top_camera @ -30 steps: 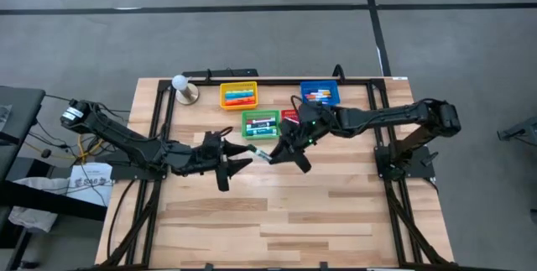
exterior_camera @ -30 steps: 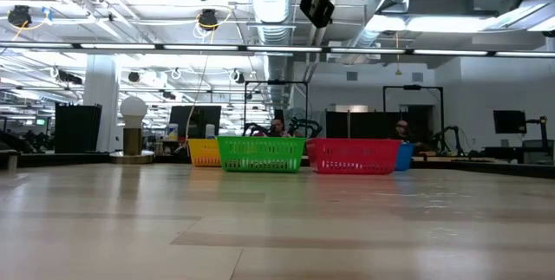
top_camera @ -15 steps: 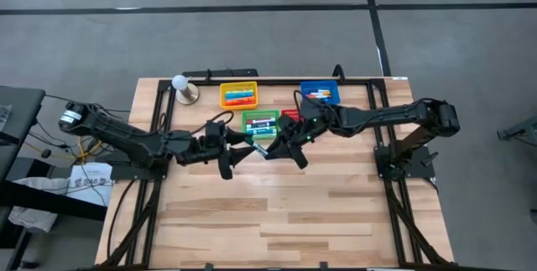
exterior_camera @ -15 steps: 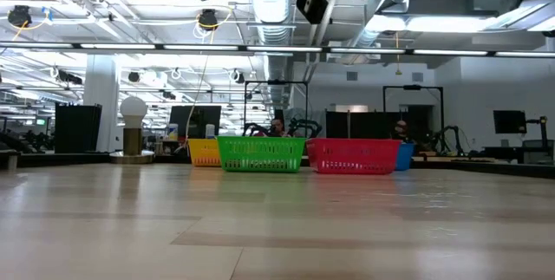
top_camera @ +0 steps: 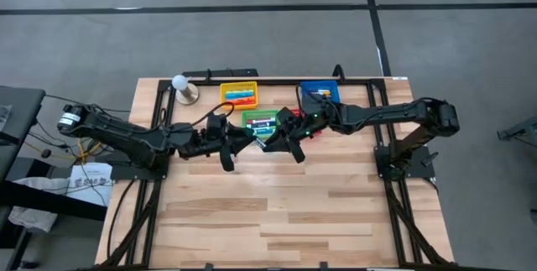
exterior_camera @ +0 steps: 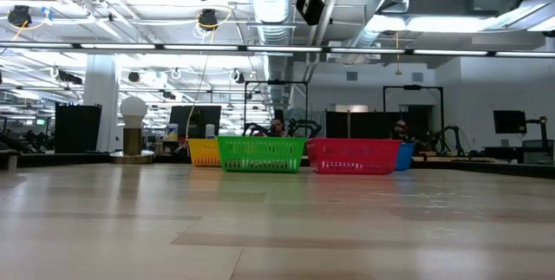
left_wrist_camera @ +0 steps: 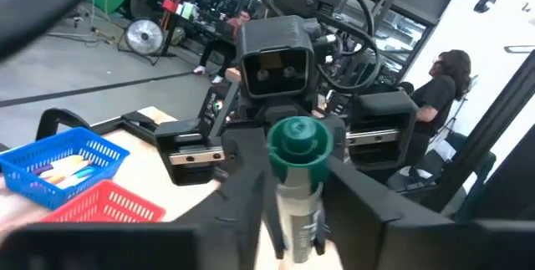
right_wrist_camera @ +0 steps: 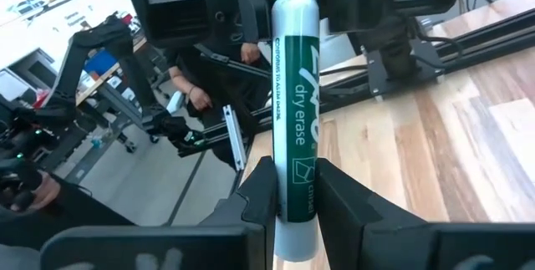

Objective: Pick & Place Markers
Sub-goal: Put the dark green marker into the green bin

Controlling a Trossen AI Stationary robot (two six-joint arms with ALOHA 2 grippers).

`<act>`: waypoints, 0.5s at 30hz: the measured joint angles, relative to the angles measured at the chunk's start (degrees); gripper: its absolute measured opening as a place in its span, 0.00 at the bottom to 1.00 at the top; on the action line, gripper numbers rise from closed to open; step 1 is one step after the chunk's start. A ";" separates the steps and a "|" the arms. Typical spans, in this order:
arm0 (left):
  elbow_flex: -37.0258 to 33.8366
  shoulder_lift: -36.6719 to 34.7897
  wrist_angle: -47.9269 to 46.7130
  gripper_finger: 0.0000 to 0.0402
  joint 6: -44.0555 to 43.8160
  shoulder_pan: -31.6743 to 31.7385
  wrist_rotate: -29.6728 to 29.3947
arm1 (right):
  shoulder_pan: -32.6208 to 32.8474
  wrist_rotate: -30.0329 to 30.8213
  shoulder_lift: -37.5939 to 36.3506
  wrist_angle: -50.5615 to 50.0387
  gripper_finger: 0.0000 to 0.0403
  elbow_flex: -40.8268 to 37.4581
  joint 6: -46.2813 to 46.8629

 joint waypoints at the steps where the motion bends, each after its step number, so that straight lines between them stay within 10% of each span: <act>1: 0.00 0.00 0.13 0.26 -0.01 0.34 0.48 | -0.14 0.06 0.00 0.05 0.13 0.00 0.00; 15: 0.00 -0.07 1.10 0.16 0.27 3.52 4.20 | -0.34 1.29 -0.04 0.47 0.18 0.00 -0.64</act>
